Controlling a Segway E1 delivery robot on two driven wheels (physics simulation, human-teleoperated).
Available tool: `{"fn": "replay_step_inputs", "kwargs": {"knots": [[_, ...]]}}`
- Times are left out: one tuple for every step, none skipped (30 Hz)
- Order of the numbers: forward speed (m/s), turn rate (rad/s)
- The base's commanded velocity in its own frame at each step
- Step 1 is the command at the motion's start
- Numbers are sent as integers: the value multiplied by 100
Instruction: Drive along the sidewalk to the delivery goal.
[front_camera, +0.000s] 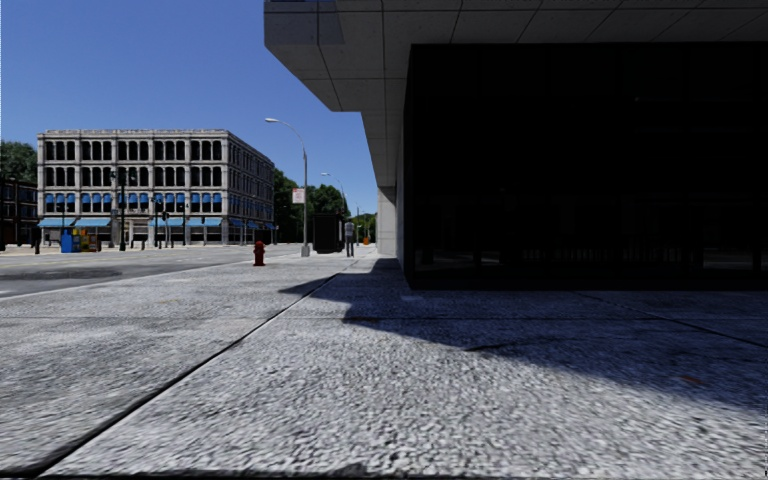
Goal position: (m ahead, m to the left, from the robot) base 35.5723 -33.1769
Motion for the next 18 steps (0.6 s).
{"fn": "replay_step_inputs", "kwargs": {"knots": [[200,32],[200,36],[200,36],[200,39],[200,41],[200,41],[200,42],[200,43],[200,43],[200,43],[200,43],[200,43],[200,43],[200,43],[200,43],[200,43],[200,43],[200,43]]}}
